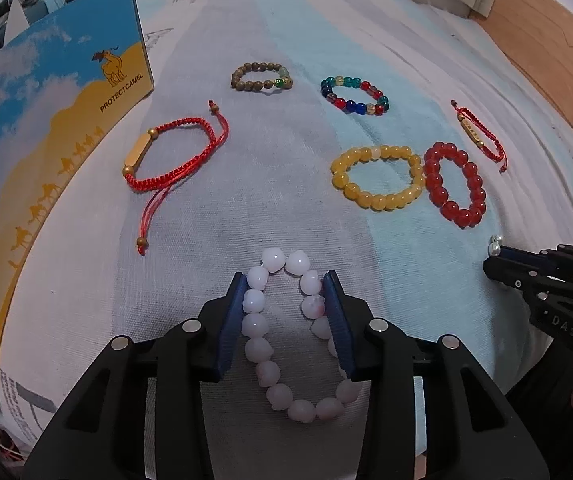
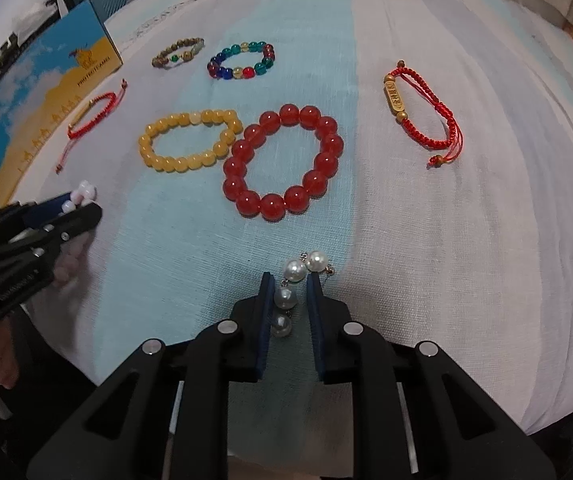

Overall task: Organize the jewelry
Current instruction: 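Grasp the white beaded bracelet with the left tool while the right tool grasps the pearl strand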

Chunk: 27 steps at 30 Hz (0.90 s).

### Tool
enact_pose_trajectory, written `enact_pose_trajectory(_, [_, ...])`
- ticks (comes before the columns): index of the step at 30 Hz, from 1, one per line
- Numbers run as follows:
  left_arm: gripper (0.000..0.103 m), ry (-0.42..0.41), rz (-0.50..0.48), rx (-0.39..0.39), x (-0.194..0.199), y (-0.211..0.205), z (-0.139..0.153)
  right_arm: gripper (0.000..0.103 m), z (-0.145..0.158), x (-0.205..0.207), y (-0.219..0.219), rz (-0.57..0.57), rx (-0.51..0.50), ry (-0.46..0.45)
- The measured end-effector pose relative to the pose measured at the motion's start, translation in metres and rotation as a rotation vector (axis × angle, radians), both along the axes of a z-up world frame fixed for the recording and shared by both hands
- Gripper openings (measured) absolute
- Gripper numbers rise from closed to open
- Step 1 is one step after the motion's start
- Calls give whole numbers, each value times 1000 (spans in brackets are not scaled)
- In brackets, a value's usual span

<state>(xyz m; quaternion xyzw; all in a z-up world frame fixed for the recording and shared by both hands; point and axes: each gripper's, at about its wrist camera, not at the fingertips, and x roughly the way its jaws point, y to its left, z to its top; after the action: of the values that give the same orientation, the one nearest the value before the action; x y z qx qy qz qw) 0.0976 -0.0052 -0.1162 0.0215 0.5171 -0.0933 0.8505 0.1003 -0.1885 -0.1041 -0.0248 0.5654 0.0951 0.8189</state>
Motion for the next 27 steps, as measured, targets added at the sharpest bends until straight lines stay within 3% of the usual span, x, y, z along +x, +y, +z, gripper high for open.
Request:
enact_pose_trajectory(7, [21,10,8,-7,1,5,8,11,8,-1,-4,-20,17,-13])
enact_pose_trajectory(27, [20,-60,11,18,-9,2,44,11,52,-10,-9,-45,74,-85])
